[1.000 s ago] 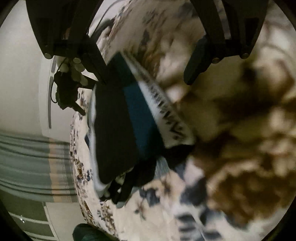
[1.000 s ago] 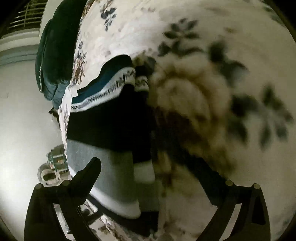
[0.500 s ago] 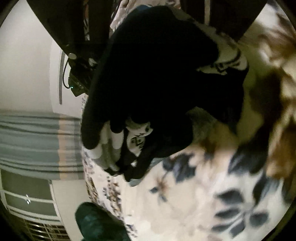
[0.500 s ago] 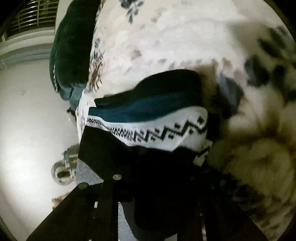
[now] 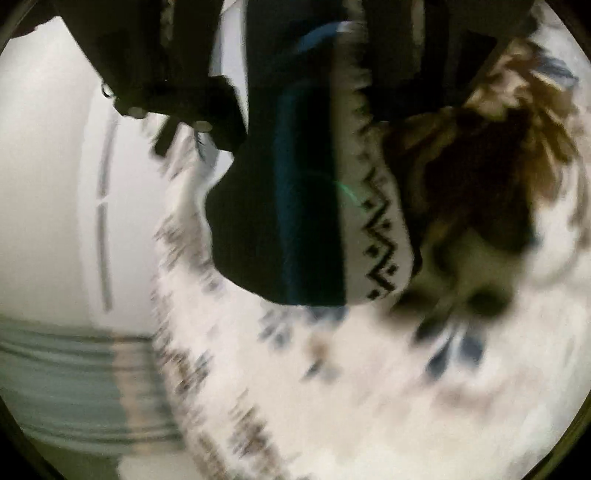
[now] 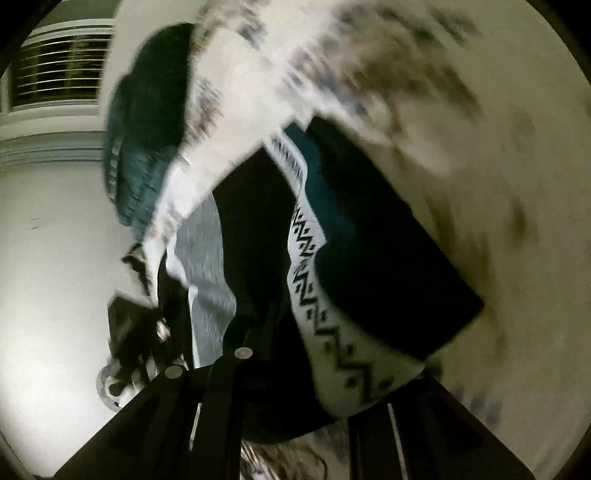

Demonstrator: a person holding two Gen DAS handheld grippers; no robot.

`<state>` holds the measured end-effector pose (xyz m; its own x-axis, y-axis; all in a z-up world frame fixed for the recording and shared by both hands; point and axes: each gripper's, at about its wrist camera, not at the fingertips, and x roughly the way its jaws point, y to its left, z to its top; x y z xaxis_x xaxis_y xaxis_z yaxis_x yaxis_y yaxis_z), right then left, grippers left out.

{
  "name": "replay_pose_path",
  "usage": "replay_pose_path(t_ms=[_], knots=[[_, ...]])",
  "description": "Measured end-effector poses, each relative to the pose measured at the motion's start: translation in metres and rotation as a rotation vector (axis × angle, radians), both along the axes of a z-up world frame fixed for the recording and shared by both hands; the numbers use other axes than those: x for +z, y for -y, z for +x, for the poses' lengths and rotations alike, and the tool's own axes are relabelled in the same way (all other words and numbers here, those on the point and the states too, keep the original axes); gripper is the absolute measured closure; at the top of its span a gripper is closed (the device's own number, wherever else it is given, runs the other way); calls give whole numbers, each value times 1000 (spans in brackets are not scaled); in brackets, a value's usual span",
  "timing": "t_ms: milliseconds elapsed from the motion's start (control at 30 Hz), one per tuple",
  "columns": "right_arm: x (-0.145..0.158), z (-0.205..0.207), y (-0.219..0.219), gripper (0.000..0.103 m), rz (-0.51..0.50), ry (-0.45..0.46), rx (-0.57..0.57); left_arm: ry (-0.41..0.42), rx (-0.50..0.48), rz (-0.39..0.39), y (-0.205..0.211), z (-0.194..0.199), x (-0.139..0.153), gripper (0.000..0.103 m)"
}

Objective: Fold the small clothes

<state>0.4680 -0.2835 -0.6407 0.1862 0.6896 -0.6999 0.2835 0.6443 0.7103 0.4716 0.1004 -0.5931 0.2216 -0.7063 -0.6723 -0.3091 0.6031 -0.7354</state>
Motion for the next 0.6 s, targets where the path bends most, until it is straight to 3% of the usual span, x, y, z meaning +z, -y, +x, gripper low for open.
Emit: replay_pose_path(t_ms=[67,200,267,400,467,600], knots=[[-26,-26,-7,87,-7,-82,-2,-24,9,10,1,-9,-16,39],[-38,-39,6,46,-57,-134,-8,22,70,5,1,-26,-7,35],[-28,-45,23,44,-93,-147,1,53,111,32,1,-29,10,35],[9,-51,62,40,-207,-90,3,124,113,204,5,-46,46,35],[29,-35,74,35,-234,-43,17,154,116,262,6,-49,58,35],[30,43,67,30,-234,73,97,150,157,250,-7,-36,36,35]])
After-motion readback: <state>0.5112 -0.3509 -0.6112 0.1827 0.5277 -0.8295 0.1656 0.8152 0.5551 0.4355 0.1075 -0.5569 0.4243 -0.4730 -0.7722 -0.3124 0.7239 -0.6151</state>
